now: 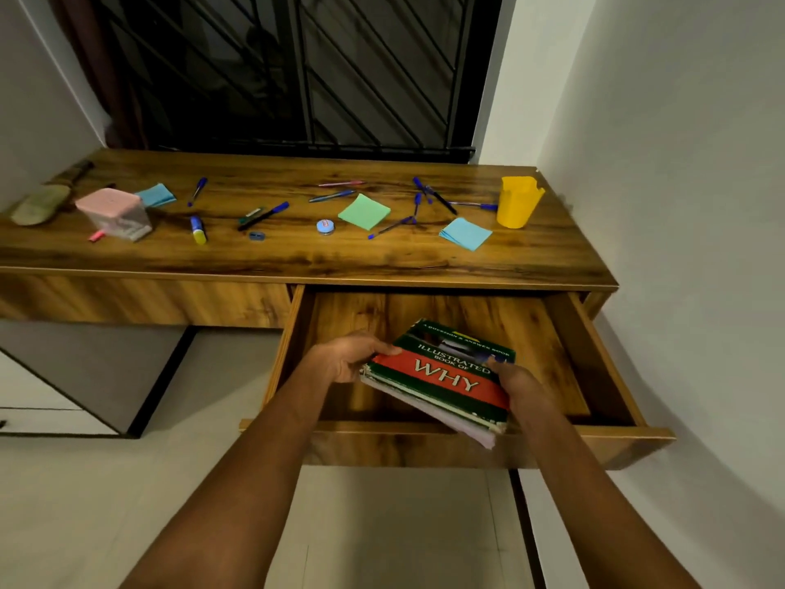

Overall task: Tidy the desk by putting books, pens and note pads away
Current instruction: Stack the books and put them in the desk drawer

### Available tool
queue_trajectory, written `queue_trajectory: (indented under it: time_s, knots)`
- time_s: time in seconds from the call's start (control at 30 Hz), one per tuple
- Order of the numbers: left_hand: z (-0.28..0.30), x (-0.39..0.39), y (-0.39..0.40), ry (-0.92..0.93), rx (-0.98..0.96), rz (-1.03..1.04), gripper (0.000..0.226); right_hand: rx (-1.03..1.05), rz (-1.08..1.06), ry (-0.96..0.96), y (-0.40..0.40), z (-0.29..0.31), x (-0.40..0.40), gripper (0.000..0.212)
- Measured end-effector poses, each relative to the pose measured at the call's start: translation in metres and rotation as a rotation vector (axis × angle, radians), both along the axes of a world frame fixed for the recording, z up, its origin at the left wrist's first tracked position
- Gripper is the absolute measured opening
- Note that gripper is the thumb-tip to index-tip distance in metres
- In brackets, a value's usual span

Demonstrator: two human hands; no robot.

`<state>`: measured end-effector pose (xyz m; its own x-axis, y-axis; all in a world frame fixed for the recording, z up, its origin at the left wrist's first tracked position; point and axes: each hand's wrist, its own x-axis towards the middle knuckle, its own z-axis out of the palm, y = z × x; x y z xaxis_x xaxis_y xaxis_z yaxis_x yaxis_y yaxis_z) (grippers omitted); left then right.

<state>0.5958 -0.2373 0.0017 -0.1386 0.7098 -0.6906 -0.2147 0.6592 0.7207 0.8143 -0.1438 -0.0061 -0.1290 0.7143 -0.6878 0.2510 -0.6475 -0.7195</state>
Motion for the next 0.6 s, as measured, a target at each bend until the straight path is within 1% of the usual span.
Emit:
queue_trajectory:
  time_s: [0.07, 0.1, 0.17, 0.23, 0.33, 0.4, 0.47, 0.5, 0.57, 0.6]
  knots:
    - [-0.012, -0.007, 0.001, -0.005, -0.022, 0.029, 0.034, -0.053, 0.042, 0.042, 0.005, 0.002, -0.013, 0.023]
    - [-0.017, -0.011, 0.001, -0.006, -0.03, 0.041, 0.03, -0.073, 0.047, 0.053, 0.007, 0.0, -0.02, 0.027]
    - [-0.029, -0.019, 0.002, -0.013, -0.041, 0.064, 0.023, -0.105, 0.054, 0.032, 0.014, -0.012, -0.035, 0.041]
    - [-0.04, -0.028, 0.004, 0.013, -0.051, 0.11, 0.019, -0.134, 0.074, 0.026, 0.022, -0.027, -0.055, 0.044]
    - [-0.062, -0.047, 0.007, 0.063, -0.091, 0.196, 0.021, -0.119, 0.128, -0.025, 0.035, -0.058, -0.087, 0.047]
    - [-0.074, -0.059, 0.007, 0.105, -0.143, 0.229, 0.022, -0.08, 0.149, -0.072, 0.036, -0.071, -0.105, 0.045]
    - [-0.077, -0.068, 0.006, 0.191, -0.218, 0.196, 0.016, -0.031, 0.179, -0.113, 0.035, -0.082, -0.122, 0.042]
    - [-0.077, -0.071, 0.005, 0.248, -0.257, 0.153, 0.02, -0.012, 0.212, -0.147, 0.033, -0.088, -0.129, 0.042]
    - [-0.079, -0.08, 0.004, 0.35, -0.337, 0.034, 0.039, 0.054, 0.278, -0.201, 0.03, -0.102, -0.142, 0.039]
    - [-0.08, -0.084, 0.004, 0.382, -0.372, -0.023, 0.045, 0.094, 0.313, -0.225, 0.027, -0.104, -0.147, 0.039]
